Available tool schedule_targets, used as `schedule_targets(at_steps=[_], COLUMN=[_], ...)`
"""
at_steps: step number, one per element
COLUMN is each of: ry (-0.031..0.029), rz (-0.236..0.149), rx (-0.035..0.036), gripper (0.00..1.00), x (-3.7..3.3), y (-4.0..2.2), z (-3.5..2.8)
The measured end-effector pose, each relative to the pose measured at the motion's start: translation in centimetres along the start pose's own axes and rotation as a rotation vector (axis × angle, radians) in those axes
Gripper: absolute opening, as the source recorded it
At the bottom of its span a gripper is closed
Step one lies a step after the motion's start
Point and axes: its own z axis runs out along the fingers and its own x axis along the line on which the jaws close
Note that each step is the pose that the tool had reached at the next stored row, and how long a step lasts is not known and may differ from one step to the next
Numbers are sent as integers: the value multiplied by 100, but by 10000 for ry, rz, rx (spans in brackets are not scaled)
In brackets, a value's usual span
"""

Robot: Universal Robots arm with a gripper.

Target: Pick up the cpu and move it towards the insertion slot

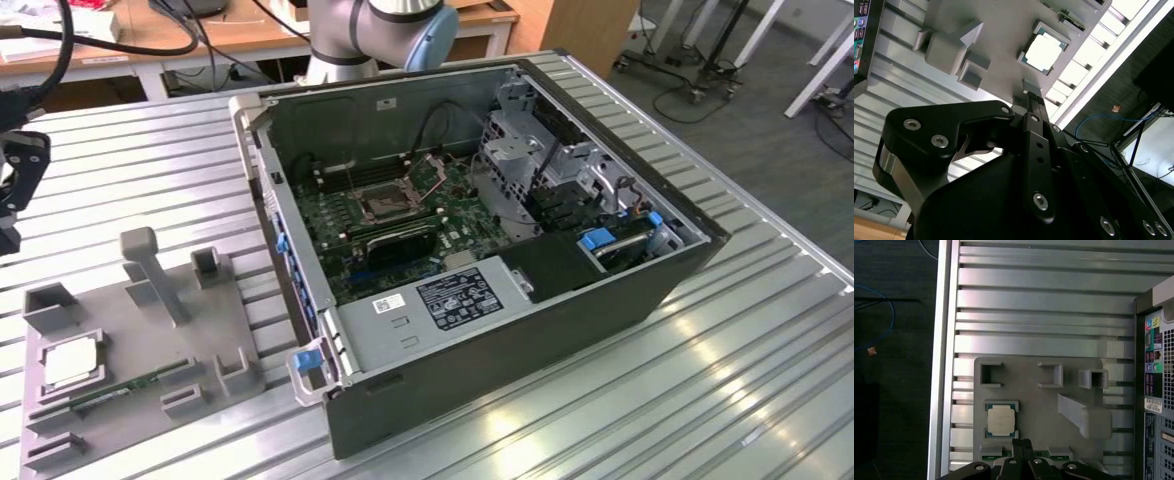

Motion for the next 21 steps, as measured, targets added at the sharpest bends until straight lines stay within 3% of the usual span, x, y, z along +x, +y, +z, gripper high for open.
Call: schedule_targets(at_steps=[8,21], ry=[-2,-2], rz=[-1,-1], rx=[-2,-1], gripper=[11,11], x=[1,2], y=[-2,-10], z=[29,255])
